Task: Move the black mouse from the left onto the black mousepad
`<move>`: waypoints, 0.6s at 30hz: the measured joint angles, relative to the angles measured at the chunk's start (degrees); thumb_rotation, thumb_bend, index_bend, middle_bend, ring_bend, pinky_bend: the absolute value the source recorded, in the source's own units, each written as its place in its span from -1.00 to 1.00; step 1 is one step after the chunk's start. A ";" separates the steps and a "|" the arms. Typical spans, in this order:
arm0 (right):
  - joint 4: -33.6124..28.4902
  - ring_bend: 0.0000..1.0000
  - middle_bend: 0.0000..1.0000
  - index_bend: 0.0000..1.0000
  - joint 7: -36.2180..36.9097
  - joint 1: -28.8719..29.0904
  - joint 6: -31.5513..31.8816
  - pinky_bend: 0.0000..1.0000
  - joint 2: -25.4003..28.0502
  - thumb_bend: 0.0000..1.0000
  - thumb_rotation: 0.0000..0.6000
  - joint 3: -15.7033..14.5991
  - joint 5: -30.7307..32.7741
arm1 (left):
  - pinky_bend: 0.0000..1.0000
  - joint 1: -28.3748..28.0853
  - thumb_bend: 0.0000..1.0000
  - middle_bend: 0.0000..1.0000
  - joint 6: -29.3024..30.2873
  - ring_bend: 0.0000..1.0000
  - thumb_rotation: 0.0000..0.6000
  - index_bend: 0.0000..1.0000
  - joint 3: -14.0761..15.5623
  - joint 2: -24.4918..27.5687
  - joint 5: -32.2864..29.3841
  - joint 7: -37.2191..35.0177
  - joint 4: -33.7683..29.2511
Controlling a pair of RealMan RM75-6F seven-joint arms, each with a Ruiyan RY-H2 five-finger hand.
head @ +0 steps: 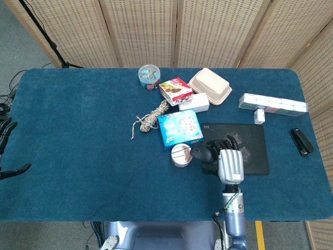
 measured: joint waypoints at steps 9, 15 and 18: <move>6.12 -0.29 0.06 -0.25 -1.86 2.62 -1.20 -0.68 0.25 -0.78 1.00 7.94 12.56 | -1.00 -0.22 -0.79 -1.00 -0.65 -1.00 1.00 -1.00 -0.10 0.22 -0.36 -0.34 -0.15; 9.27 -0.28 0.06 -0.25 -5.23 4.74 0.49 -0.68 -3.12 -0.78 1.00 10.79 21.38 | -1.00 -0.26 -0.79 -1.00 -0.89 -1.00 1.00 -1.00 -0.03 0.56 -0.25 -1.40 0.05; 10.05 -0.28 0.06 -0.25 -6.48 5.44 2.73 -0.68 -5.08 -0.78 1.00 10.98 23.62 | -1.00 -0.18 -0.79 -1.00 -0.78 -1.00 1.00 -1.00 0.00 0.76 -0.08 -2.28 0.22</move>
